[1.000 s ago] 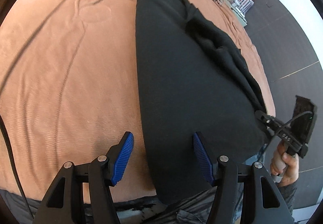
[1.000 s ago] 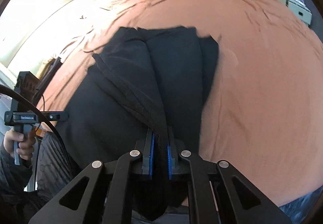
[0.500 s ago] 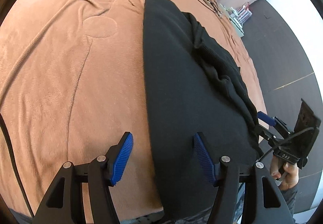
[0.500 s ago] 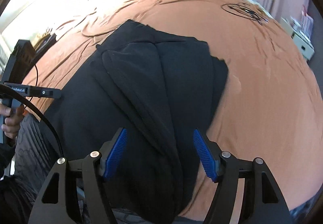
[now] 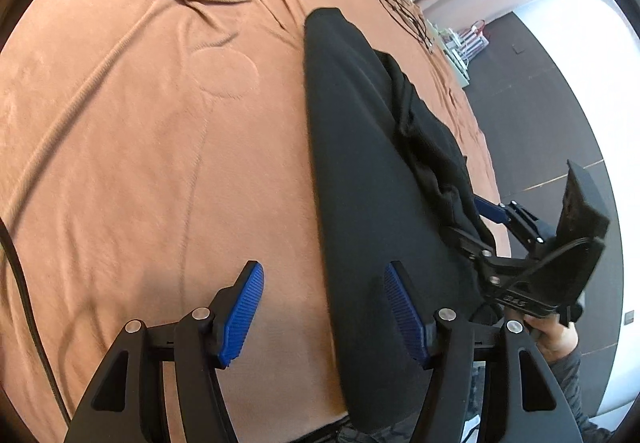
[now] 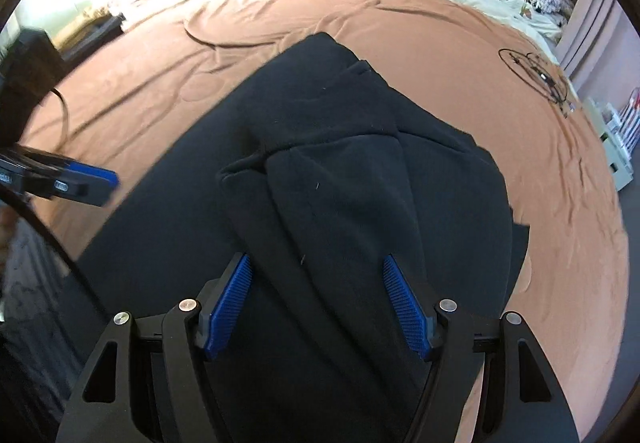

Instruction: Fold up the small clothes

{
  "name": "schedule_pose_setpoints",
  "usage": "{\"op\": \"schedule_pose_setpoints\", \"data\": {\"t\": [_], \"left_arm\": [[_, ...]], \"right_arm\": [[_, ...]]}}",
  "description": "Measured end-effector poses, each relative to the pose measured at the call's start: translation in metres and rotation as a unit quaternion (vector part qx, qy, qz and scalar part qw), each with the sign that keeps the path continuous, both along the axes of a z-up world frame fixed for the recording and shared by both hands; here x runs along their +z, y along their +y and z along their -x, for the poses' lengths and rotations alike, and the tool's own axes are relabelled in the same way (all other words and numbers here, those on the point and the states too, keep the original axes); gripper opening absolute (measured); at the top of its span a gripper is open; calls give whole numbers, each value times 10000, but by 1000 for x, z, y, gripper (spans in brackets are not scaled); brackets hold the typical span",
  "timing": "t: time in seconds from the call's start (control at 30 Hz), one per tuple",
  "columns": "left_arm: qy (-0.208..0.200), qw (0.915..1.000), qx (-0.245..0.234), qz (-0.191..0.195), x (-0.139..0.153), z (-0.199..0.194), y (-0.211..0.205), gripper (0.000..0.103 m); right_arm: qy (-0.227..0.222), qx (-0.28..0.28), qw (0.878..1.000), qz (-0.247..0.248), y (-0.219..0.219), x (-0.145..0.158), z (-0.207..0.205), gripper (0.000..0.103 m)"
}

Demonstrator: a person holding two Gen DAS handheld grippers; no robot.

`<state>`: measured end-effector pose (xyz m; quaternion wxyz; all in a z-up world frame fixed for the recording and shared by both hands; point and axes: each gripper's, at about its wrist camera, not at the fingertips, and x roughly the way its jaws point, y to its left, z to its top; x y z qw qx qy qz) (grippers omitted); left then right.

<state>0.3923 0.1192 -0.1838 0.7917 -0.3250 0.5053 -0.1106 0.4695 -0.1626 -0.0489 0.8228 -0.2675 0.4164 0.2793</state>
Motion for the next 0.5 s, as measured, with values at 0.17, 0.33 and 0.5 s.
{"op": "schedule_pose_setpoints", "data": {"t": [0.17, 0.33, 0.5], "left_arm": [[21, 10000, -25, -1, 0, -11, 1, 65], [44, 9999, -110, -93, 2, -26, -5, 65], [44, 9996, -174, -207, 5, -41, -13, 65]], "right_arm": [[-64, -223, 9997, -104, 1, 3, -19, 29], [-25, -699, 9955, -643, -33, 18, -46, 15], [208, -1146, 9848, -1289, -78, 18, -77, 13]]}}
